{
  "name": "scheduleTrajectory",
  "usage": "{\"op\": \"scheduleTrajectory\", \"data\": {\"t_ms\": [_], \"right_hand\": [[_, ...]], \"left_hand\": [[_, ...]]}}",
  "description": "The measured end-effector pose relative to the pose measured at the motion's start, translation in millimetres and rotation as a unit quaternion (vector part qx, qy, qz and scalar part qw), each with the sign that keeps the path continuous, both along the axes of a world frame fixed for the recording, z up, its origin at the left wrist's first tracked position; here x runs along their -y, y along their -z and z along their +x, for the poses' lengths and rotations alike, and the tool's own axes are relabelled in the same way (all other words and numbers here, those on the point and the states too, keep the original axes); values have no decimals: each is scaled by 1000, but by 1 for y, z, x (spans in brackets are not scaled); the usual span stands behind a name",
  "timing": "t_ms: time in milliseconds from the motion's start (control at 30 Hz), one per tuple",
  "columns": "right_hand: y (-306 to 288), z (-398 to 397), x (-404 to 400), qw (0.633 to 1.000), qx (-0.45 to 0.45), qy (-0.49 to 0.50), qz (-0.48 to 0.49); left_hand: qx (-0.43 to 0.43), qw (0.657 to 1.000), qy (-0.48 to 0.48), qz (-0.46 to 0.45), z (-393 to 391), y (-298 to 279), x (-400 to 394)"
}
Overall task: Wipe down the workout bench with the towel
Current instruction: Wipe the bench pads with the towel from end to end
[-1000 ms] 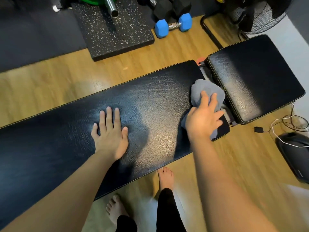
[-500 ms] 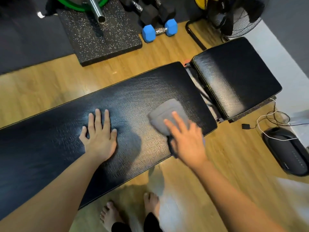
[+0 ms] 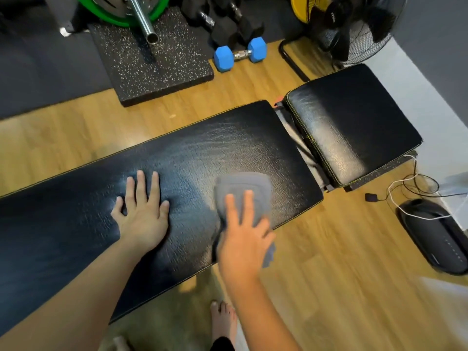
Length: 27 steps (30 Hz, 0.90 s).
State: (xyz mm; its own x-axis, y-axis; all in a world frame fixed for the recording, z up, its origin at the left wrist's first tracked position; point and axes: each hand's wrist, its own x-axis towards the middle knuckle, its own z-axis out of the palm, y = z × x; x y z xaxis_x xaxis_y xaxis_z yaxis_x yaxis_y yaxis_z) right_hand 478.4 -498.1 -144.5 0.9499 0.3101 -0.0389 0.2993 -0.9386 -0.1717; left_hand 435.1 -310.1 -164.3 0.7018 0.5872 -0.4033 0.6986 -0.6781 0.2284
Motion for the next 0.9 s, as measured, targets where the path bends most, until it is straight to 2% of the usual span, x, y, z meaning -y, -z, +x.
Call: {"op": "scheduleTrajectory", "data": {"t_ms": [67, 133, 200, 233, 333, 467, 600, 700, 800, 900], "right_hand": [[1, -25, -2, 986, 7, -167, -16], [0, -18, 14, 951, 3, -308, -29], [-3, 9, 38, 920, 7, -388, -54], [-3, 24, 49, 915, 17, -397, -64], [-11, 58, 61, 953, 17, -293, -73], [-11, 73, 34, 993, -5, -109, -44], [-6, 53, -4, 999, -28, 15, 16], [-7, 13, -50, 994, -44, 103, 0], [-7, -55, -105, 998, -50, 40, -16], [-5, -141, -153, 994, -44, -100, -5]], "left_hand": [[3, 1000, -2, -4, -1, 0, 0], [9, 1000, 3, -11, -1, -1, 0], [11, 1000, 11, -27, -1, -4, -3], [9, 999, 16, -39, -2, -5, -6], [25, 994, 22, -106, -4, -13, -13], [135, 964, 2, -227, -28, -36, -32], [218, 951, -52, -214, -92, -45, -60], [246, 929, -172, -215, -130, -49, -81], [247, 918, -216, -222, -148, -53, -98], [233, 921, -216, -223, -155, -52, -110]]}}
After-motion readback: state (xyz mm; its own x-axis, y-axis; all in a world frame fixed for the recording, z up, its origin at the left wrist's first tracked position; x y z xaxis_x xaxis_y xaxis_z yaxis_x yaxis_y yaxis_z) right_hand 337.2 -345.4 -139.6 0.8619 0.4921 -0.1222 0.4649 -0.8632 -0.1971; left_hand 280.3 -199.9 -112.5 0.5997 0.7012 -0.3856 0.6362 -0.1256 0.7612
